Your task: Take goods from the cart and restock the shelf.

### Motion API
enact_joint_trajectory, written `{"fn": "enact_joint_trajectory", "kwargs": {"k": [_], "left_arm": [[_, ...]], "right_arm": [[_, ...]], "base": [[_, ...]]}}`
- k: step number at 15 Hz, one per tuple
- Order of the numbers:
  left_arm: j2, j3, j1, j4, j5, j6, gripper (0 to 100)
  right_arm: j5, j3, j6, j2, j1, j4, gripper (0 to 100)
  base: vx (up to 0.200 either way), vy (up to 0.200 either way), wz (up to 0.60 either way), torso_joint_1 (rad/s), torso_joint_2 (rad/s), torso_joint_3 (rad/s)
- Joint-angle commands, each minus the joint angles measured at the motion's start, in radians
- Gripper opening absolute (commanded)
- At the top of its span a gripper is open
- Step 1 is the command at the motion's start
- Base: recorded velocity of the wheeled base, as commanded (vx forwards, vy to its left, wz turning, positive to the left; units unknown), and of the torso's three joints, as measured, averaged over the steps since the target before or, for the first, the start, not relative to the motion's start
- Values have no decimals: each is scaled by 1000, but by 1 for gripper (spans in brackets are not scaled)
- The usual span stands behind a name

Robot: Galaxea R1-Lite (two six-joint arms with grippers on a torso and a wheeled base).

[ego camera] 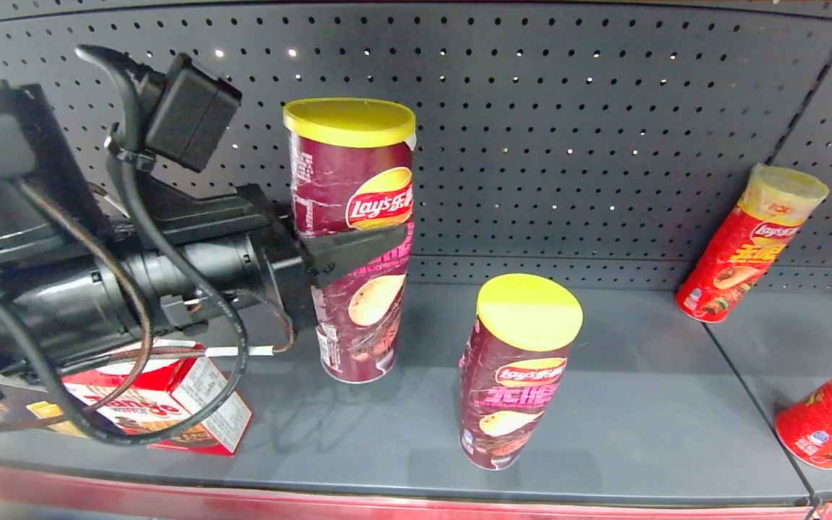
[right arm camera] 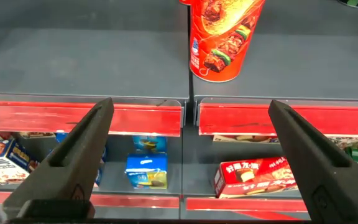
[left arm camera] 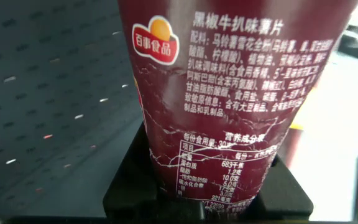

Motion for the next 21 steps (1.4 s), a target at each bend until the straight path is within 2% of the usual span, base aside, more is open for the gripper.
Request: {"fn": "enact_joint_trajectory", "kwargs": {"k": [1,3,4,6,9,11,14,17,21], "left_arm": [[144,-93,23,-6,-1,-4,0],[195,-154,46,-29,-13,3,0],[241,-208,56,-34,-39,3,0],[328,-289,58,-51,-94,7,0],[437,-386,56,-137,-116,3,0],[494,-444,58,-153,-145,3,0],[532,-456,56,-164,-154,4,0],[587,-450,58,-232,-185,0,0],[629,-447,53,-281,-185,0,0]], "right_arm": [[0,0,0,-1,0,0,100],[0,1,0,-1,0,0,100],[0,1,0,1,0,0,100],[0,0,0,1,0,0,100],[0,0,0,1,0,0,100],[0,0,0,1,0,0,100],[0,0,-1,1,0,0,100],[0,0,0,1,0,0,100],[0,0,0,1,0,0,100]], "base": [[0,0,0,0,0,0],[0,0,0,0,0,0],[0,0,0,0,0,0],[0,0,0,0,0,0],[0,0,0,0,0,0],[0,0,0,0,0,0],[0,0,0,0,0,0],[0,0,0,0,0,0],[0,0,0,0,0,0]]}}
